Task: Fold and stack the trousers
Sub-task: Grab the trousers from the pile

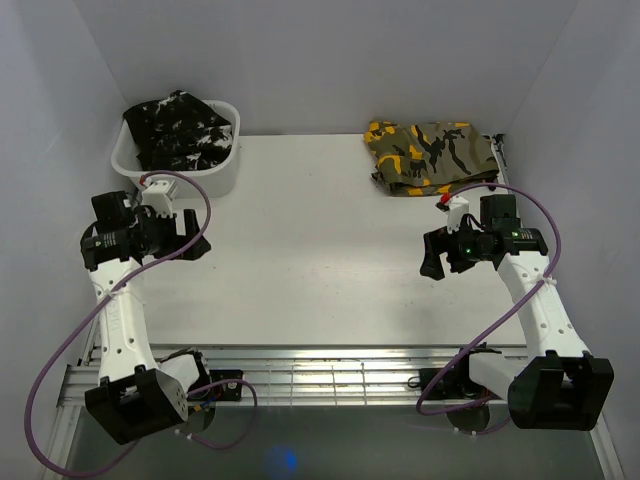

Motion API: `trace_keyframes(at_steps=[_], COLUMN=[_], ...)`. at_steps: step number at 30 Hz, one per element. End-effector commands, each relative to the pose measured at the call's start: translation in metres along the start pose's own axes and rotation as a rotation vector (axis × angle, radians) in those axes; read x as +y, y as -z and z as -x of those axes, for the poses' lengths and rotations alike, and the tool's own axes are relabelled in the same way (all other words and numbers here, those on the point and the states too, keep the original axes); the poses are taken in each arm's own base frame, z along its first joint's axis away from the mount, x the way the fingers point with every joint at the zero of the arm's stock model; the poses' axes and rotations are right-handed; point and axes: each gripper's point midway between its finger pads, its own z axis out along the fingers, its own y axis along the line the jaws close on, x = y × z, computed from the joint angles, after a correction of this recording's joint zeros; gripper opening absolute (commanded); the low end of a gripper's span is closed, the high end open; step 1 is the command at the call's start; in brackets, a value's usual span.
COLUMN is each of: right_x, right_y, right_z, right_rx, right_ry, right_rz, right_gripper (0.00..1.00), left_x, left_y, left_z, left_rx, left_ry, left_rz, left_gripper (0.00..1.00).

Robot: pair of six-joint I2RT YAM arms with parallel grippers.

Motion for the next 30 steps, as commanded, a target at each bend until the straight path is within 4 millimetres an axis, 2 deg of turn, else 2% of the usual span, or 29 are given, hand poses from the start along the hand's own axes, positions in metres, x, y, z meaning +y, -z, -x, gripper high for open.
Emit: trace_keyframes(at_steps=[1,3,4,7,8,9,10,11,12,13,14,15,16,17,18,19,21,22,24,25,26,28,29,30], right_x=[0.003,0.002,0.002,0.002,0.001,0.0,0.0,-0.001,-0.002,-0.003,-0.003,-0.004,-0.005,-0.006,-0.007,-0.008,-0.009,-0.01,-0.012,-0.013,-0.014,-0.016,-0.016,-0.017], right_y=[0.002,0.001,0.0,-0.001,-0.001,-0.001,-0.001,-0.001,-0.002,-0.002,-0.002,-0.003,-0.003,-0.004,-0.004,-0.005,-0.007,-0.008,-0.012,-0.013,-0.015,-0.017,-0.019,-0.02], right_z=[0.009,0.009,0.01,0.012,0.013,0.014,0.014,0.014,0.013,0.012,0.012,0.012,0.011,0.011,0.01,0.011,0.01,0.01,0.009,0.009,0.009,0.008,0.007,0.006], right_rx=[-0.036,-0.035,-0.035,-0.037,-0.038,-0.039,-0.037,-0.036,-0.031,-0.028,-0.026,-0.022,-0.02,-0.015,-0.011,-0.011,0.001,0.004,0.017,0.023,0.03,0.039,0.045,0.051], right_ry=[0.007,0.006,0.003,-0.005,-0.008,-0.007,-0.009,-0.008,-0.012,-0.012,-0.012,-0.015,-0.015,-0.017,-0.02,-0.023,-0.032,-0.039,-0.05,-0.057,-0.062,-0.071,-0.078,-0.082], right_rz=[0.009,0.011,0.011,0.014,0.012,0.012,0.009,0.006,0.005,0.0,-0.003,-0.005,-0.011,-0.012,-0.017,-0.017,-0.016,-0.018,-0.015,-0.016,-0.014,-0.014,-0.012,-0.012], right_gripper=[0.9,0.9,0.9,0.9,0.9,0.9,0.9,0.9,0.9,0.9,0.9,0.9,0.9,0.9,0.9,0.9,0.9,0.9,0.9,0.9,0.9,0.9,0.9,0.9], left_x=[-0.008,-0.01,-0.012,-0.006,-0.005,0.005,0.008,0.009,0.019,0.028,0.029,0.044,0.055,0.059,0.067,0.087,0.097,0.112,0.127,0.133,0.146,0.156,0.168,0.174], left_y=[0.02,0.021,0.028,0.027,0.035,0.029,0.031,0.042,0.035,0.038,0.049,0.035,0.035,0.041,0.036,0.019,0.01,-0.007,-0.024,-0.029,-0.05,-0.067,-0.089,-0.099], left_z=[0.024,0.03,0.044,0.068,0.09,0.1,0.116,0.143,0.155,0.175,0.201,0.211,0.228,0.248,0.257,0.264,0.282,0.287,0.293,0.303,0.299,0.307,0.301,0.3], left_rx=[-0.08,-0.085,-0.111,-0.127,-0.175,-0.17,-0.203,-0.269,-0.274,-0.328,-0.394,-0.389,-0.43,-0.482,-0.496,-0.495,-0.529,-0.535,-0.554,-0.592,-0.575,-0.612,-0.593,-0.595], left_ry=[-0.042,-0.001,0.001,0.076,0.065,0.092,0.113,0.093,0.113,0.126,0.125,0.152,0.156,0.16,0.171,0.196,0.21,0.217,0.24,0.225,0.24,0.254,0.273,0.283], left_rz=[0.017,0.012,0.015,0.022,0.037,0.052,0.063,0.078,0.091,0.128,0.14,0.151,0.187,0.199,0.211,0.237,0.235,0.239,0.248,0.243,0.24,0.221,0.213,0.21], left_gripper=[0.98,0.98,0.98,0.98,0.98,0.98,0.98,0.98,0.98,0.98,0.98,0.98,0.98,0.98,0.98,0.98,0.98,0.98,0.98,0.98,0.98,0.98,0.98,0.98])
